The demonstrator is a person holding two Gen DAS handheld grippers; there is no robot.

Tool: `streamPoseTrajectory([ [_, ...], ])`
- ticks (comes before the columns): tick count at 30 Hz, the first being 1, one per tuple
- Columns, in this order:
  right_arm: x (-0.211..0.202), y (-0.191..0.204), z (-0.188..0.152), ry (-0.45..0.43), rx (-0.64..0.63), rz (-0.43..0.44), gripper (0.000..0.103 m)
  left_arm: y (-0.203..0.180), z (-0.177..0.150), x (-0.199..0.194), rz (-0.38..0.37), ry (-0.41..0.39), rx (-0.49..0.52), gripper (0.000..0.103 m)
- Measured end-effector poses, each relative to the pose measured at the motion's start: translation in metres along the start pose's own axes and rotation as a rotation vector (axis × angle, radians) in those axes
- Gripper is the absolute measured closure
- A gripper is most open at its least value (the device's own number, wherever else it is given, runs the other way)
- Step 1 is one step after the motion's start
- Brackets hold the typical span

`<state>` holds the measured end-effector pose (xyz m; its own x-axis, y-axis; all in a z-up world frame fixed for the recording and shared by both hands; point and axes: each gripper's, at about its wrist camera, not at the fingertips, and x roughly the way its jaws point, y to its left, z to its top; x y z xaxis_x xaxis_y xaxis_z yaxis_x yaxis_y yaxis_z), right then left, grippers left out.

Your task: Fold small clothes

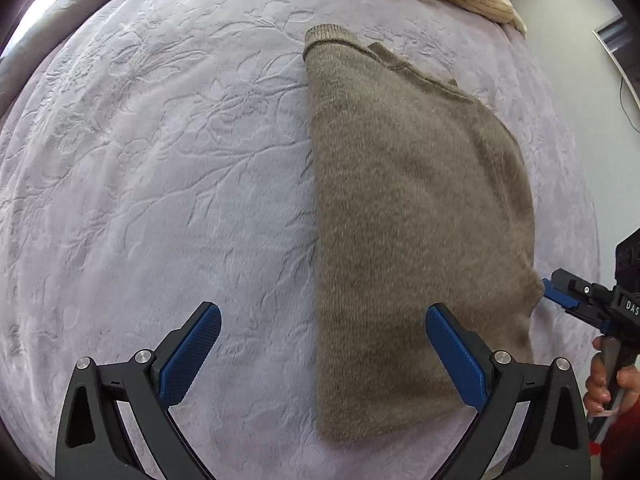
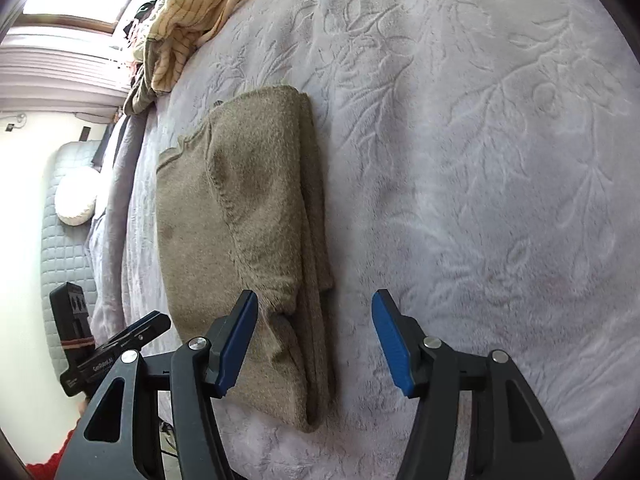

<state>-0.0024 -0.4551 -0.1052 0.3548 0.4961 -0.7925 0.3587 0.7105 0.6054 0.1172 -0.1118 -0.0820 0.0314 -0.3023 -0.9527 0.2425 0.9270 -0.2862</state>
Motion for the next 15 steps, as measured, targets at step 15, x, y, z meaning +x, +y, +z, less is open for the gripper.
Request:
streamPoseTrajectory([
  [15,0.065,0.013,0.040,0.149,-0.087,0.174,0.035,-0.025,0.033,0.058,-0.178,0.047,0.026,0.001],
])
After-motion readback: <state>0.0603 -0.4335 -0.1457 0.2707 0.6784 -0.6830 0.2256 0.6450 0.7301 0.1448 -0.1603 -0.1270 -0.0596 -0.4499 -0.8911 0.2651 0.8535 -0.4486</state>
